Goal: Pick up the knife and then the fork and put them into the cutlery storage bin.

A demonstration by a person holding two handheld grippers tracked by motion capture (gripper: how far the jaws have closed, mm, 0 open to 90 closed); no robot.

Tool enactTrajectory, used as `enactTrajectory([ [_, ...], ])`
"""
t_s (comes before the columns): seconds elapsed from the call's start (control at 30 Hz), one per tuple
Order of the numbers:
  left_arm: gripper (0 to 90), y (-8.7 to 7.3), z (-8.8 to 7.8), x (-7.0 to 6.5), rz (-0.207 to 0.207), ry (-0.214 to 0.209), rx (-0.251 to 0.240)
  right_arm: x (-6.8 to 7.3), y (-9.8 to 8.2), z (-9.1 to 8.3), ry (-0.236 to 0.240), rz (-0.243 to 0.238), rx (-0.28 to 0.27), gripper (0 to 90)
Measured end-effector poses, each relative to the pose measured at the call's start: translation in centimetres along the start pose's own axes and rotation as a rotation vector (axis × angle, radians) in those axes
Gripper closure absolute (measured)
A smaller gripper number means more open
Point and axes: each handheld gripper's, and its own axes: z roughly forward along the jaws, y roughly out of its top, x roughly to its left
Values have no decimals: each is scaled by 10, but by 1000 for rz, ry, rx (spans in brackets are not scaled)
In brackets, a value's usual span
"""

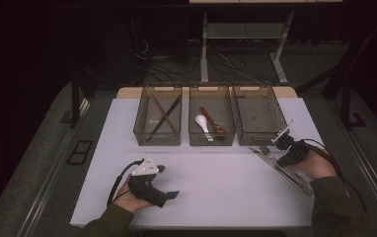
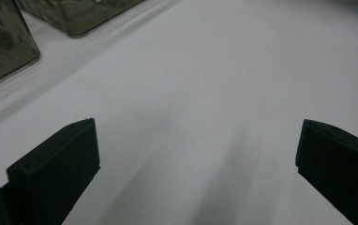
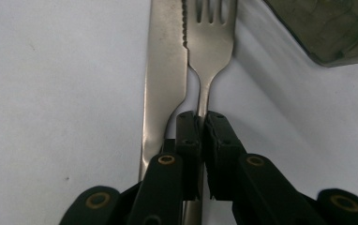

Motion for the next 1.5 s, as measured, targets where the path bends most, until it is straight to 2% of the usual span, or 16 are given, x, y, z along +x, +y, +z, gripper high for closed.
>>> enactTrajectory([
  [0.23, 0, 0, 0, 0, 5, 0, 4, -3, -6, -2, 13, 16, -26, 853],
  [0.37, 0, 0, 1, 0, 7, 1, 8, -8, -15, -6, 16, 33, -61, 853],
  [0.57, 0, 0, 1, 0, 12, -3, 10, -12, -26, -17, 38, 58, -158, 853],
  [0.63, 0, 0, 1, 0, 13, -5, 10, -13, -28, -20, 41, 53, -188, 854],
  [0.97, 0, 0, 1, 0, 10, -8, 7, -22, -41, -32, 118, 100, -366, 855],
  [1.27, 0, 0, 1, 0, 21, -13, 7, -28, -52, -44, 133, 152, -498, 855],
  [1.5, 0, -1, 0, 1, 14, -9, -2, -31, -57, -50, 137, 181, -585, 855],
])
